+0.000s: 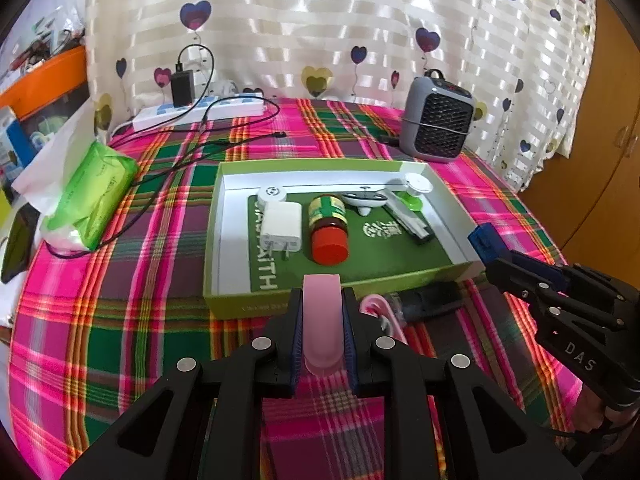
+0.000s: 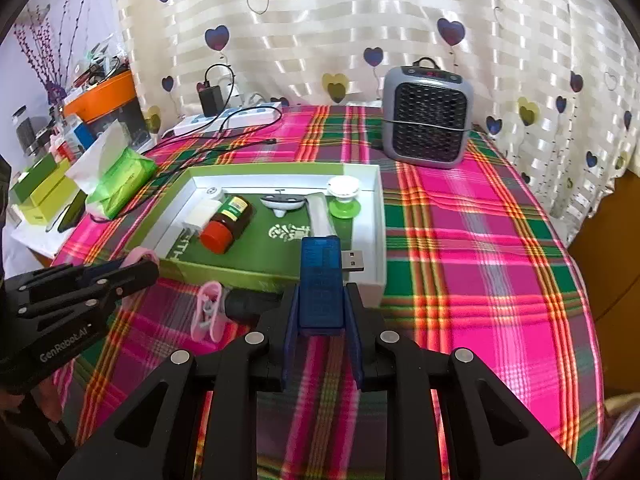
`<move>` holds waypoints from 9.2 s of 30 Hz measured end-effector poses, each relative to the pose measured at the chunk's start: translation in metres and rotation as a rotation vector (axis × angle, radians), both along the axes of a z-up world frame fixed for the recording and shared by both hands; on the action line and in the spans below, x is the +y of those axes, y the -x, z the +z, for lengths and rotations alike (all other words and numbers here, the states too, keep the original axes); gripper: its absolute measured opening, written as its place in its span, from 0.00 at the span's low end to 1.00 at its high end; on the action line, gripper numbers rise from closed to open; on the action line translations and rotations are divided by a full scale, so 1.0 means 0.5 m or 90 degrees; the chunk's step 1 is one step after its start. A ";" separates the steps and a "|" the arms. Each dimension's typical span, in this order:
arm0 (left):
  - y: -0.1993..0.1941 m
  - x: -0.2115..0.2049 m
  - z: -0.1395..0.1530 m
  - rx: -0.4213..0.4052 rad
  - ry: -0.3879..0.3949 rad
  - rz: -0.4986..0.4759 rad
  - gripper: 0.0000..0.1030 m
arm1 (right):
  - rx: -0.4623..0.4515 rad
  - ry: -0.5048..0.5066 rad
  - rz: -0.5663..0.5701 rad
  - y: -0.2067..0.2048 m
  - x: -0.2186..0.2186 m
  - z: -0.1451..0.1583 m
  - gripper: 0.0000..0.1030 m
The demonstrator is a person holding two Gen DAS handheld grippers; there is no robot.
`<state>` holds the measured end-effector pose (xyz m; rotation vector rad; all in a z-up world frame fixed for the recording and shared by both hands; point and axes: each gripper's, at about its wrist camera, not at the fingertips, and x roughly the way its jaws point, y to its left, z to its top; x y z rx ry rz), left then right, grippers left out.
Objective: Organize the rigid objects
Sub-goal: 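Carry the pink clip into the box with the left tool while the right tool carries the blue stick, then lower and release the pink clip with the left tool while the right tool releases the blue stick, then withdraw both tools from the box toward the last items beside it, then grasp the second pink clip with the left tool while the right tool grasps the black cylinder, then lift the pink clip with the left tool while the right tool lifts the black cylinder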
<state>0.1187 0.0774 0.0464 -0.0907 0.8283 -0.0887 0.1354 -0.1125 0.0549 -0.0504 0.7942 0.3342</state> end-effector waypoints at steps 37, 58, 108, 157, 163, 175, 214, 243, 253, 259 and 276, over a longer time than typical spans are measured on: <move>-0.134 0.031 -0.043 0.043 0.016 -0.005 0.16 | 0.057 -0.002 0.069 -0.127 0.079 -0.037 0.22; -0.150 0.032 -0.056 0.048 0.004 -0.004 0.16 | 0.070 0.025 0.068 -0.152 0.099 -0.066 0.22; -0.139 0.012 -0.061 0.048 -0.023 -0.013 0.27 | 0.060 0.024 0.051 -0.143 0.097 -0.067 0.31; 0.144 0.059 0.010 -0.029 0.051 0.010 0.28 | 0.018 -0.048 -0.043 0.086 -0.003 -0.025 0.45; 0.150 0.066 0.001 -0.021 0.072 0.011 0.28 | 0.023 -0.038 -0.029 0.070 0.006 -0.044 0.45; 0.075 -0.018 -0.018 0.012 0.086 -0.066 0.30 | 0.039 -0.057 -0.033 0.049 -0.035 -0.057 0.45; -0.024 -0.043 -0.075 0.061 0.011 -0.044 0.31 | 0.054 -0.093 0.152 -0.022 0.009 -0.065 0.45; -0.003 0.018 -0.074 0.067 0.006 -0.019 0.31 | 0.005 0.007 0.308 -0.008 0.093 -0.056 0.45; -0.003 0.015 -0.074 0.067 0.001 -0.023 0.31 | 0.039 0.001 0.323 -0.005 0.091 -0.069 0.45; -0.006 0.014 -0.075 0.069 -0.001 -0.025 0.31 | 0.052 0.006 0.342 0.005 0.093 -0.069 0.45; -0.019 0.004 -0.078 0.060 -0.022 -0.029 0.31 | 0.052 0.070 0.298 -0.002 0.122 -0.093 0.44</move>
